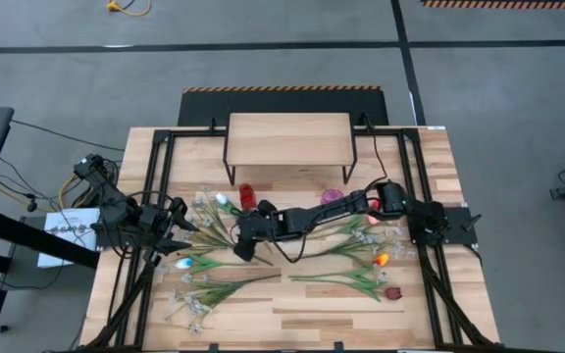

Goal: Pick and place flowers into a vace then onto a shelf
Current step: Put the top white tulip into the pink vase

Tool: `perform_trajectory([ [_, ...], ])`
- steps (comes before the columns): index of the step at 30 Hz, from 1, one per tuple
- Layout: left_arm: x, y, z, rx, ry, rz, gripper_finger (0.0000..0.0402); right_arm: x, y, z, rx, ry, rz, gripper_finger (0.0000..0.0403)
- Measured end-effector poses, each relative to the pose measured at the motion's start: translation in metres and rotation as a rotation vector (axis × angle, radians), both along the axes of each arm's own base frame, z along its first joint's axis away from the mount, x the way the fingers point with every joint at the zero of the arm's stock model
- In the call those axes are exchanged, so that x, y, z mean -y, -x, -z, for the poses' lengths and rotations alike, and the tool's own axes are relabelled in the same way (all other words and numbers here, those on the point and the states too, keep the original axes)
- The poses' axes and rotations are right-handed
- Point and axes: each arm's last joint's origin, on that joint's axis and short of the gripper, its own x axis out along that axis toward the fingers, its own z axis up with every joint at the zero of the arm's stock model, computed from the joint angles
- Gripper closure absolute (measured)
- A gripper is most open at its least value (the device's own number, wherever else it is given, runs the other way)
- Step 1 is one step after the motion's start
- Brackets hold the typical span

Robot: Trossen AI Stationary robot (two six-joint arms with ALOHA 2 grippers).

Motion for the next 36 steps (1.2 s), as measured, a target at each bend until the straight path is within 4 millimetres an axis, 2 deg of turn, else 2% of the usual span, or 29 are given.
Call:
perform_trajectory([
  [14,0.000,0.000,0.000,0.000,0.000,0.001,0.0198,0.012,0.004,0.005,-0.075,0.039,-0.018,0.0191],
  [21,0.000,0.000,0.000,0.003,0.002,0.001,0.0198,0.012,0.007,0.013,-0.102,0.014,-0.061,0.0191],
  [28,0.000,0.000,0.000,0.002,0.002,0.002,0.0198,0.012,0.000,0.034,-0.089,0.014,-0.084,0.0191],
  [36,0.001,0.000,0.000,0.004,-0.002,0.021,0.0198,0.015,-0.001,0.035,-0.067,0.023,-0.035,0.0198],
])
